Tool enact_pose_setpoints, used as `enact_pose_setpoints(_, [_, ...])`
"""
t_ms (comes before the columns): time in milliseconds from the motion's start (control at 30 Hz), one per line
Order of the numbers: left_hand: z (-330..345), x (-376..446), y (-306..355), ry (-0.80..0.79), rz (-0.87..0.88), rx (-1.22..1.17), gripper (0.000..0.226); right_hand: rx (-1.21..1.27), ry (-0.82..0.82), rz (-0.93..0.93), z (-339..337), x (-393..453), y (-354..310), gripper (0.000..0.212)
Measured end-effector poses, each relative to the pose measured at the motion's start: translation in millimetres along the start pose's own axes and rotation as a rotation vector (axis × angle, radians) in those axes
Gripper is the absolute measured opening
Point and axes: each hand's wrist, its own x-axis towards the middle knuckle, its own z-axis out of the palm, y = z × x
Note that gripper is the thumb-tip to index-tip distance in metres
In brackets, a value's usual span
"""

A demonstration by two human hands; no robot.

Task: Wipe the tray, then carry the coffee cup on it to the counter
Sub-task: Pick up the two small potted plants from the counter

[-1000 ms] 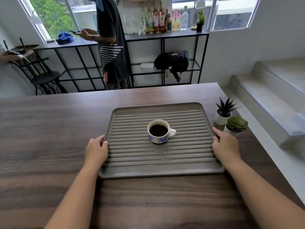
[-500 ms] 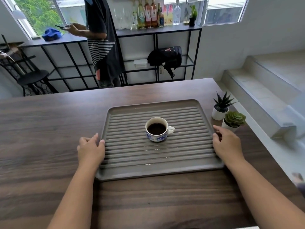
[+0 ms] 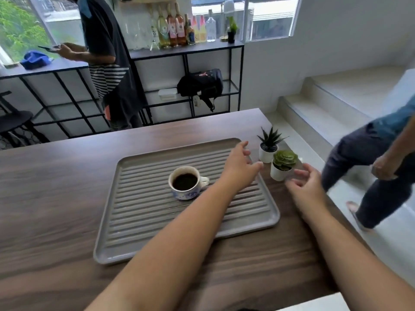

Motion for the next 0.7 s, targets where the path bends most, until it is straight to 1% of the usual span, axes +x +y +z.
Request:
enact_pose_setpoints(67, [22.5, 23.3, -2.3, -0.017, -0.071, 0.002, 0.081, 0.009, -0.074, -0.007, 4.1, 9.6, -2.4, 0.078])
enact_pose_setpoints(100, [29.1, 34.2, -4.0, -0.017, -0.078, 0.027, 0.081, 0.027, -0.1, -0.011, 5.4, 14.6, -3.4, 0.081])
enact_pose_setpoints(233, [40.7, 68.9, -10.2, -0.028, -0.029, 0.178, 0.08, 0.097, -0.189, -0.026, 9.1, 32.2, -4.4, 0.071])
enact_pose_setpoints(333, [45.1, 83.8, -16.4, -0.031, -0.011, 0.223, 0.079, 0.036, -0.2, -0.044, 8.2, 41.1, 0.5, 0.068])
enact_pose_setpoints(400, [47.2, 90.4, -20.2, -0.036, 0.014, 0.222, 0.076, 0.002, -0.183, -0.044, 4.3, 44.1, 2.3, 0.072])
enact_pose_setpoints(433, [48.6, 93.5, -21.8, -0.032, 0.031, 0.227, 0.076, -0.009, -0.161, -0.041, 1.6, 46.6, 3.8, 0.071])
enact_pose_setpoints(567, [55.3, 106.2, -21.1, 0.009, 0.069, 0.244, 0.08, 0.011, -0.057, -0.038, -10.8, 58.8, 4.1, 0.057])
enact_pose_setpoints(700, [55.0, 120.2, -14.2, 0.066, 0.043, 0.166, 0.076, 0.02, 0.001, -0.078, -13.4, 76.1, -11.4, 0.054])
